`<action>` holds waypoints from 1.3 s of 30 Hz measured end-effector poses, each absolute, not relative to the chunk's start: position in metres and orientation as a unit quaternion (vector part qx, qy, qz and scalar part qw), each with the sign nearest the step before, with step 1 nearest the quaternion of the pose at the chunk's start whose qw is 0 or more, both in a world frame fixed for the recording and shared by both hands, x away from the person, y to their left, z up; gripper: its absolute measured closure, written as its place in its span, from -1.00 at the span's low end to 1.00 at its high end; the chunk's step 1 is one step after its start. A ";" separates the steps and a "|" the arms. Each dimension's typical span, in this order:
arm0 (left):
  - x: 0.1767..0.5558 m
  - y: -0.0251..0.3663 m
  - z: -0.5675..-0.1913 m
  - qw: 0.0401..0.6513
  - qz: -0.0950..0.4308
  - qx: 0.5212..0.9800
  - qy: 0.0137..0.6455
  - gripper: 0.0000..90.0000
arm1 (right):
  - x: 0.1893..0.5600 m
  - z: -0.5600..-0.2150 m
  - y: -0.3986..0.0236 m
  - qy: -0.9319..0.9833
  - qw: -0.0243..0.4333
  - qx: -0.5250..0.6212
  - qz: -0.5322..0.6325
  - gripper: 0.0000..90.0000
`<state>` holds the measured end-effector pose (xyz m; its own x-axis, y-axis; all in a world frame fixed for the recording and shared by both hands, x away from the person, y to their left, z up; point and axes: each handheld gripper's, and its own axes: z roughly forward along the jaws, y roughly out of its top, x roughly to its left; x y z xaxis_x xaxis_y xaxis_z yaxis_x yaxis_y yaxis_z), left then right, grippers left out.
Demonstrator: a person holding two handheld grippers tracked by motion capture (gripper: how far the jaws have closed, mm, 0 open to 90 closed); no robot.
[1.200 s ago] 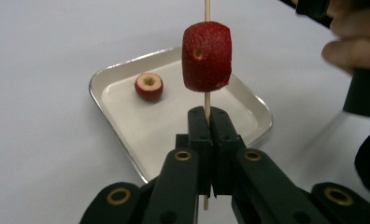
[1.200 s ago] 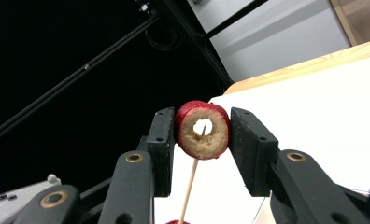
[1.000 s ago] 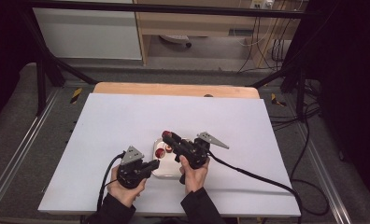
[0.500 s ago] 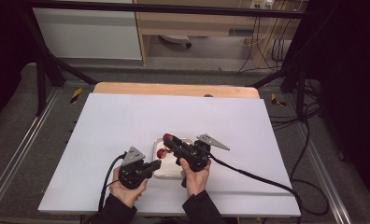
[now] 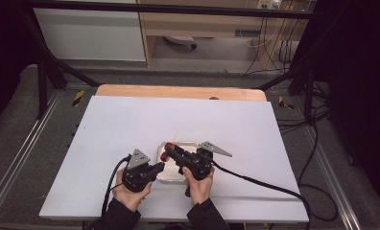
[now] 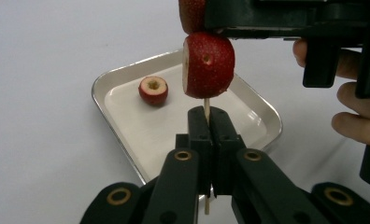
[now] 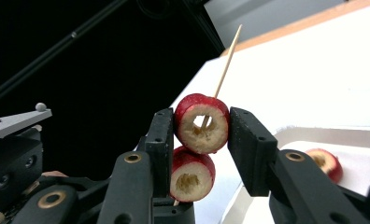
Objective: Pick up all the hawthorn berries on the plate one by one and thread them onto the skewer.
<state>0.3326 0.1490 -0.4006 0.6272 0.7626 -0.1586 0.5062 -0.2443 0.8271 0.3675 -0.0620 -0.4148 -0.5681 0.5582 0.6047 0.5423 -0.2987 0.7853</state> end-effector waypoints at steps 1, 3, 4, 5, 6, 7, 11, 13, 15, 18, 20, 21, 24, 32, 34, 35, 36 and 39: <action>0.333 0.150 -0.401 0.461 0.137 0.776 0.408 0.98 | 0.367 -0.414 -0.062 0.594 0.016 0.463 0.658 0.16; 0.333 0.150 -0.403 0.458 0.135 0.779 0.407 0.97 | 0.368 -0.410 -0.066 0.603 0.038 0.457 0.653 -0.02; 0.333 0.150 -0.405 0.458 0.133 0.779 0.407 0.97 | 0.369 -0.408 -0.068 0.612 0.046 0.450 0.649 -0.11; 0.334 0.150 -0.406 0.455 0.133 0.781 0.407 0.97 | 0.370 -0.405 -0.070 0.621 0.056 0.445 0.642 -0.18; 0.334 0.151 -0.406 0.454 0.135 0.781 0.407 0.97 | 0.371 -0.402 -0.073 0.632 0.063 0.442 0.634 -0.25; 0.335 0.152 -0.406 0.454 0.137 0.782 0.405 0.97 | 0.373 -0.400 -0.076 0.644 0.070 0.440 0.622 -0.33; 0.336 0.157 -0.406 0.451 0.140 0.786 0.399 0.97 | 0.385 -0.400 -0.086 0.710 0.090 0.428 0.551 -0.64; 0.336 0.160 -0.406 0.450 0.139 0.786 0.400 0.97 | 0.391 -0.403 -0.089 0.746 0.080 0.418 0.512 -0.77; 0.337 0.162 -0.406 0.444 0.142 0.791 0.396 0.97 | 0.395 -0.406 -0.091 0.776 0.076 0.407 0.475 -0.81; 0.337 0.166 -0.406 0.442 0.144 0.794 0.393 0.97 | 0.398 -0.409 -0.093 0.811 0.083 0.385 0.432 -0.85; 0.337 0.168 -0.406 0.444 0.142 0.795 0.388 0.97 | 0.400 -0.409 -0.094 0.826 0.084 0.372 0.415 -0.85; 0.337 0.170 -0.406 0.442 0.141 0.797 0.387 0.97 | 0.401 -0.408 -0.094 0.831 0.084 0.367 0.409 -0.85; 0.338 0.174 -0.405 0.442 0.141 0.797 0.387 0.97 | 0.406 -0.404 -0.094 0.843 0.085 0.359 0.392 -0.84; 0.340 0.186 -0.405 0.437 0.143 0.800 0.385 0.97 | 0.429 -0.390 -0.081 0.882 0.079 0.338 0.319 -0.76; 0.340 0.188 -0.405 0.437 0.145 0.799 0.387 0.97 | 0.437 -0.388 -0.076 0.887 0.072 0.337 0.309 -0.75; 0.341 0.190 -0.405 0.437 0.146 0.798 0.389 0.97 | 0.440 -0.388 -0.073 0.889 0.068 0.338 0.302 -0.74; 0.341 0.192 -0.404 0.436 0.146 0.797 0.391 0.97 | 0.443 -0.388 -0.070 0.893 0.069 0.334 0.293 -0.74; 0.343 0.196 -0.405 0.434 0.146 0.796 0.397 0.97 | 0.452 -0.390 -0.060 0.901 0.064 0.329 0.275 -0.73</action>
